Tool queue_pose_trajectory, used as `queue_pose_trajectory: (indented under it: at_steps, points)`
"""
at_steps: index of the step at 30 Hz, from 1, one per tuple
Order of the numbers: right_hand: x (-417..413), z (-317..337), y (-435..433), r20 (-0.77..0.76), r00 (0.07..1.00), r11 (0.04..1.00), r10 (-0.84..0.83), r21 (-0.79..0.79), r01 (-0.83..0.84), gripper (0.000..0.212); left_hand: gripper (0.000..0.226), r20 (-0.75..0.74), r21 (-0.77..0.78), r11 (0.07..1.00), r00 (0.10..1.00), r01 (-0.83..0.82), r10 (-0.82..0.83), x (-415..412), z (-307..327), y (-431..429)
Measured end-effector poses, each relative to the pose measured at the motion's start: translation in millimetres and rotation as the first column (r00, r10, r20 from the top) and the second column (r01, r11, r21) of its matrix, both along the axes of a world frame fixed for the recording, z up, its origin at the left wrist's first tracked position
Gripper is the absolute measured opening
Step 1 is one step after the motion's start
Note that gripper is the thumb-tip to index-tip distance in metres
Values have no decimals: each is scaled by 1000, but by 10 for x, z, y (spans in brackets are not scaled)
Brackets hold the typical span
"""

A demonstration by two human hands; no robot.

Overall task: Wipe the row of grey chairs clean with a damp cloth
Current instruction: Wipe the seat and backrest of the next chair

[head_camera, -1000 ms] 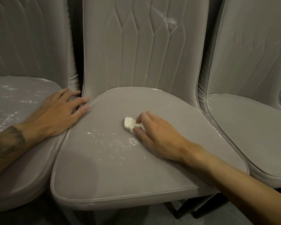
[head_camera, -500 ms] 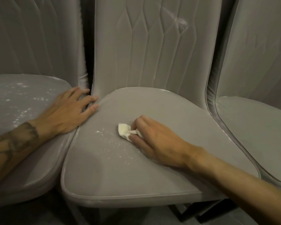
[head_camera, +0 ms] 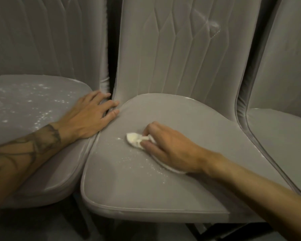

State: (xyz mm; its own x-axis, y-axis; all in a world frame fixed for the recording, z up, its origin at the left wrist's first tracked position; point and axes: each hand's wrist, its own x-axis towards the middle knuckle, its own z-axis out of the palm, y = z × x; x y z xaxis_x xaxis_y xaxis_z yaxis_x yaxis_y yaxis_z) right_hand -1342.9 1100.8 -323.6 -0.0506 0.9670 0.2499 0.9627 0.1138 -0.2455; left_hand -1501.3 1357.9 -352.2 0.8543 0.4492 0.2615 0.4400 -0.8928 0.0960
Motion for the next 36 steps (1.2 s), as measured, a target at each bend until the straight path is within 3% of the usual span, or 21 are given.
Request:
queue_pose_trajectory:
  at_steps: [4,6,9,12,14,18,20,24,26,29,31,36]
  points:
    - [433,75,410,58,930,929,-362,-65,365,32,69,15,3,1000,1000,-7,7,-5,13,-46]
    - [375,53,573,57,918,917,-393,-49,396,32,59,32,17,1000,999,-6,5,-7,10,-57]
    - [-72,-61,548,-4,991,991,-130,39,130,24,49,52,37,999,999,2,-4,-9,3,-52]
    - [-322,-66,404,-35,992,992,120,40,-118,22,48,56,43,999,998,2,-5,-15,-8,-40]
    - [-154,-1,532,-6,999,999,39,12,-39,23,49,47,38,999,999,6,-8,-19,-12,-39]
    - [77,84,937,59,957,957,-285,-49,288,31,47,67,48,999,998,4,-7,-25,-17,-41]
    - [-118,24,963,62,978,979,-201,-21,202,29,48,57,38,999,998,9,-11,-28,-24,-20]
    - [-466,-34,641,-16,980,980,197,7,-197,23,49,50,24,1000,999,10,-11,-29,-21,-34]
    - [-398,24,697,-5,984,984,179,-6,-179,21,51,48,8,1000,999,10,-10,-32,-2,-46]
    - [-262,86,976,25,997,997,-72,-9,73,24,45,35,8,1000,999,20,-21,-43,4,-45]
    - [-312,68,1071,45,991,992,-124,-8,125,26,43,28,16,1000,999,23,-23,-54,-1,-37]
    - [-716,-14,624,-38,965,965,260,34,-258,19,49,32,-26,1000,999,-1,2,-33,61,-99]
